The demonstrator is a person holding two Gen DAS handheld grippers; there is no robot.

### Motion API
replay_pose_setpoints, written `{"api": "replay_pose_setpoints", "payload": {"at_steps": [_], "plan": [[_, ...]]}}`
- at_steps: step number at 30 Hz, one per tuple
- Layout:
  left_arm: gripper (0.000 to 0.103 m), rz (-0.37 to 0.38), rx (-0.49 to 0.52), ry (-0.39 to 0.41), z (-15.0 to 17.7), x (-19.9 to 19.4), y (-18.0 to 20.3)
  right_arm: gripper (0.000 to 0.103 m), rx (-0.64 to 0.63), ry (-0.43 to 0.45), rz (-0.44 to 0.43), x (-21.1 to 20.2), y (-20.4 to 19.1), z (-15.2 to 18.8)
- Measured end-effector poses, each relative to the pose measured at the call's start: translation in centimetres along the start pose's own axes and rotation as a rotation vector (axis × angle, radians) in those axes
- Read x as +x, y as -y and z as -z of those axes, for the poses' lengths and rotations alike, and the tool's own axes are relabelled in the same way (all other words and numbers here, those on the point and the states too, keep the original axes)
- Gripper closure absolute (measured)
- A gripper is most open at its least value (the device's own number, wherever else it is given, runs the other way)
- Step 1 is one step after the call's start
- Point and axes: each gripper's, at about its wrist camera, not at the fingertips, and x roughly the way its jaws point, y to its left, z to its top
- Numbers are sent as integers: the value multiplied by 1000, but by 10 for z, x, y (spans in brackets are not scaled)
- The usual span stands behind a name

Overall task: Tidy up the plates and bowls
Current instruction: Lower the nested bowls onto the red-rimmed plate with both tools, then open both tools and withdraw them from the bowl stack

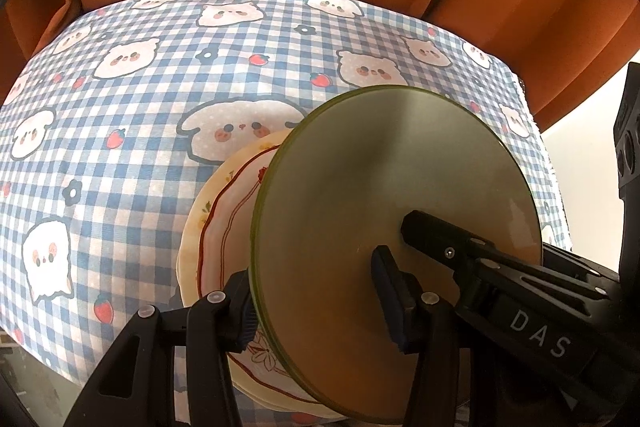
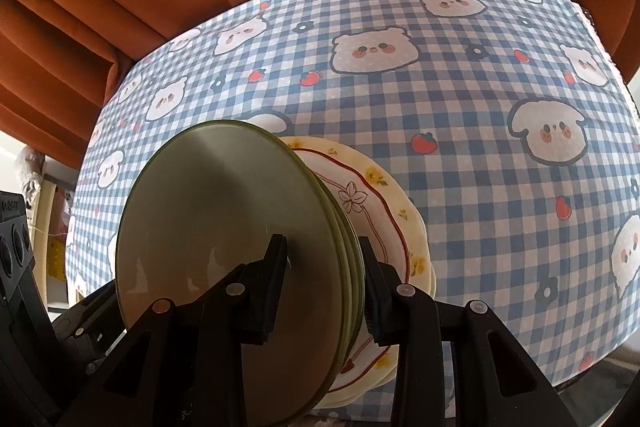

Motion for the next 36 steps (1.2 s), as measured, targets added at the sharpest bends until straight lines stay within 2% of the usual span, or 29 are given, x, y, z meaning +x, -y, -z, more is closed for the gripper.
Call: {"api": "replay_pose_setpoints", "payload": {"at_steps": [7, 9, 13, 16, 20, 25, 30, 32, 36], "plan": [[48, -88, 9, 45, 8, -3, 7, 65, -57, -2, -24, -1, 1, 3], [43, -107, -4, 45, 10, -4, 6, 65, -63, -6, -32, -2, 1, 4], [38, -124, -16, 38, 15, -7, 4, 64, -55, -12, -46, -3, 2, 8], [36, -122, 2, 55, 16, -12, 5, 58, -34, -10, -38, -7, 2, 14], [32, -120, 40, 133, 16, -28, 10, 41, -15, 57, 17, -23, 1, 18], [28, -112, 151, 234, 20, -57, 17, 38, 22, 152, 64, -48, -8, 23], [19, -110, 176, 300, 20, -79, 3, 37, 13, 279, 156, -75, -32, 33], [17, -112, 186, 317, 24, -89, -6, 31, 13, 323, 197, -82, -45, 39], [7, -152, 206, 373, 39, -109, -27, 29, 23, 383, 236, -91, -68, 55]]}}
